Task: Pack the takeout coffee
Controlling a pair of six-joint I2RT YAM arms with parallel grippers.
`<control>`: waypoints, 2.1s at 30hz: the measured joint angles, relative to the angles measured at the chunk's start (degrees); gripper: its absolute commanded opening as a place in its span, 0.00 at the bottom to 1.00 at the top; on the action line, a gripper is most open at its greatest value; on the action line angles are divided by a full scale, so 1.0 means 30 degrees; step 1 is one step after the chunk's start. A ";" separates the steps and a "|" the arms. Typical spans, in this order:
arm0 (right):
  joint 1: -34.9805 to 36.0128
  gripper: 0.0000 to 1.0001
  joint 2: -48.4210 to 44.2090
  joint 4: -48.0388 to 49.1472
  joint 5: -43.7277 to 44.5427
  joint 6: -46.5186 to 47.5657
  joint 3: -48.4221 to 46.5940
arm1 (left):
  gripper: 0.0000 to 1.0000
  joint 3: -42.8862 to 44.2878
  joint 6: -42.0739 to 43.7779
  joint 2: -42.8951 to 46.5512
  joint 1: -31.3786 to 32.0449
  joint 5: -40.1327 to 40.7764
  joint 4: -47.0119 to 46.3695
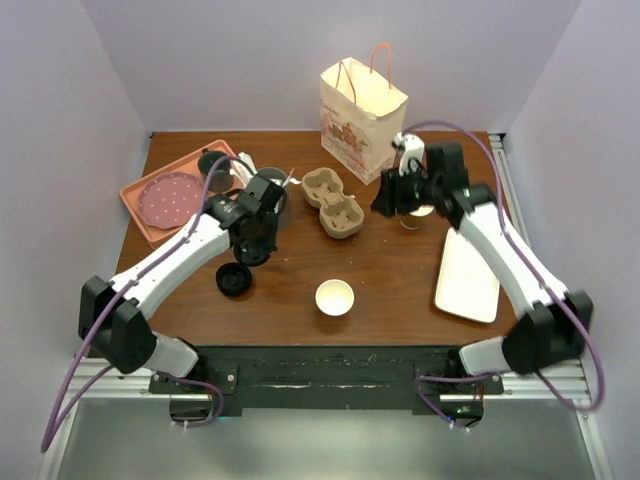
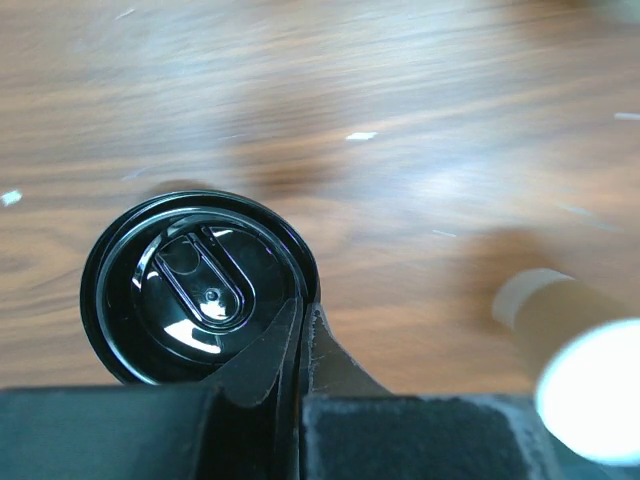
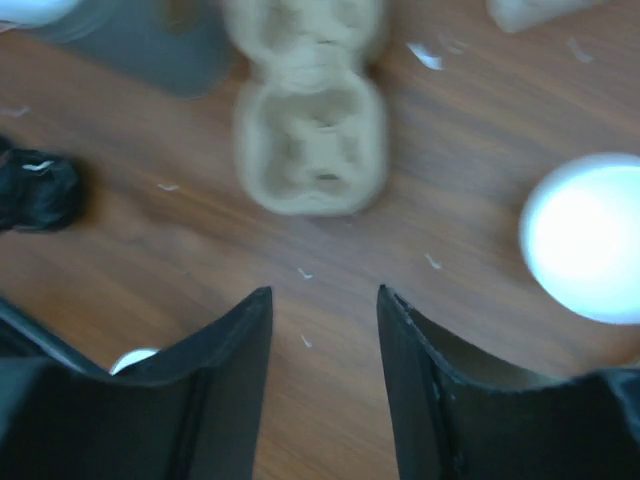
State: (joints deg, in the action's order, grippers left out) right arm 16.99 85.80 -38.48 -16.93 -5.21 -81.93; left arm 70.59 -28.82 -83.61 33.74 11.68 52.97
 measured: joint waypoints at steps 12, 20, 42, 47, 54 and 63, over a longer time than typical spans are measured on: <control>0.6309 0.73 -0.9071 1.1366 -0.7104 0.7956 0.9500 | 0.00 0.1326 0.0219 0.2973 -0.0066 -1.1854 -0.1530; 0.9741 0.75 -1.0105 0.9362 -0.4903 1.2189 0.9806 | 0.10 0.0211 -0.0699 0.3337 -0.0080 -1.6480 -0.3883; 0.9908 0.70 -1.1861 0.9063 0.4561 0.7220 1.0287 | 0.86 -0.3235 0.1049 -0.0648 0.0066 -0.6535 -0.4240; 0.9908 0.71 -1.1846 0.8619 0.5129 0.7023 0.9428 | 1.00 -0.2361 0.2091 -0.3198 0.1231 -0.5253 -0.4736; 0.9901 0.71 -1.1934 0.8204 0.5872 0.6929 0.8881 | 0.99 -0.1719 0.3045 -0.4138 0.3104 -0.4488 -0.4881; 0.9908 0.71 -1.2131 0.7155 0.6251 0.6761 0.8706 | 0.82 -0.1647 0.3344 -0.4685 0.3861 -0.3366 -0.5078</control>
State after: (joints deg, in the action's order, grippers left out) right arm 46.72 49.41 -17.02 1.83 15.07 -55.81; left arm 65.65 -18.79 -97.67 45.32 1.58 37.74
